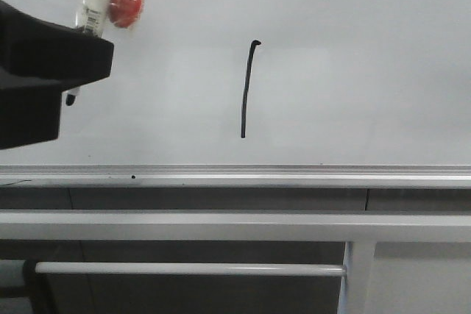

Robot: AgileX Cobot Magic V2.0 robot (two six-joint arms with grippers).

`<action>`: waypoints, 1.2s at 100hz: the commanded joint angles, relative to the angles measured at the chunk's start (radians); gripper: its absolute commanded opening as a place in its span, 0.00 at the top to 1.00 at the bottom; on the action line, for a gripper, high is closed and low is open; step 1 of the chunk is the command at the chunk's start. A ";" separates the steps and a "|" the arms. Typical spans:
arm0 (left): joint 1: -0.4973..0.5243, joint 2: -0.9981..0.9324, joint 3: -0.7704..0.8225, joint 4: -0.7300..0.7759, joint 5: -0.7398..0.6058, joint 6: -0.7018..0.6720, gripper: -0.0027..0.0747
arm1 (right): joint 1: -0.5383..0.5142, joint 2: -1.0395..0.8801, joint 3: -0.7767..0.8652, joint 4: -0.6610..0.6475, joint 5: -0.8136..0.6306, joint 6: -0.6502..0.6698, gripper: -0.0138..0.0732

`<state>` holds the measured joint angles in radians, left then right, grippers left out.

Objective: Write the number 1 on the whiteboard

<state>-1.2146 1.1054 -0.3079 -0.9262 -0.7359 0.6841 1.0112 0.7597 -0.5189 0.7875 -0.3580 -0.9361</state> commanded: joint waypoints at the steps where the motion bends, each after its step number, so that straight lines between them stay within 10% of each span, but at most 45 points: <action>1: -0.011 0.002 -0.009 0.020 -0.096 -0.085 0.99 | -0.003 -0.024 -0.015 -0.002 -0.042 -0.037 0.91; 49: -0.470 0.202 -0.012 -0.483 -0.649 -0.127 0.99 | -0.003 -0.068 0.038 0.010 -0.033 -0.056 0.91; 120: -0.223 0.333 -0.133 -0.445 -0.649 -0.227 0.99 | -0.003 -0.068 0.038 0.010 -0.035 -0.074 0.91</action>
<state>-1.4513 1.4582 -0.4212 -1.4222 -1.1474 0.4740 1.0112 0.6977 -0.4553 0.8169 -0.3426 -0.9998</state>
